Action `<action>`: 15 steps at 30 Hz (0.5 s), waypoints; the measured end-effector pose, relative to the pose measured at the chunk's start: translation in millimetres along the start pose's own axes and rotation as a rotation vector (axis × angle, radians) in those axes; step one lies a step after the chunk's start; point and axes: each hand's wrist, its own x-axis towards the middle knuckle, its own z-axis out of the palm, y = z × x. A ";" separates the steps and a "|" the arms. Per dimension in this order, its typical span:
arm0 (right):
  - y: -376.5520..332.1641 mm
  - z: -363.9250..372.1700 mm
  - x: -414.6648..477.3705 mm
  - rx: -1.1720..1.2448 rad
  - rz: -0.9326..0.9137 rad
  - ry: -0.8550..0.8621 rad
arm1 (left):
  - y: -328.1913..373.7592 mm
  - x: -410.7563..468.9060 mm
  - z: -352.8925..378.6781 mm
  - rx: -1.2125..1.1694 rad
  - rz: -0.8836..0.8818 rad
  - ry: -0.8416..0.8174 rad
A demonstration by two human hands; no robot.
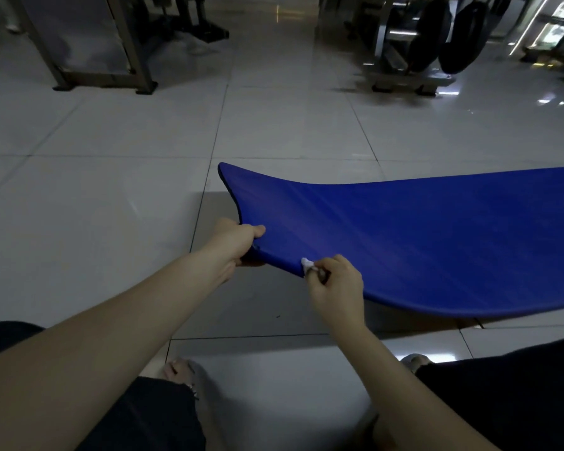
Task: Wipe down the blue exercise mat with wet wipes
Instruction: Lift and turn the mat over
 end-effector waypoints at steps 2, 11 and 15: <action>-24.8 5.9 -1.3 0.002 -0.011 -0.046 | -2.3 0.4 1.5 0.017 -0.002 0.022; -52.9 23.0 -9.7 0.076 -0.210 -0.060 | -8.2 0.5 3.1 0.057 -0.001 0.050; 9.2 11.2 -20.0 0.085 0.066 0.011 | -8.7 0.8 2.6 0.058 -0.009 0.037</action>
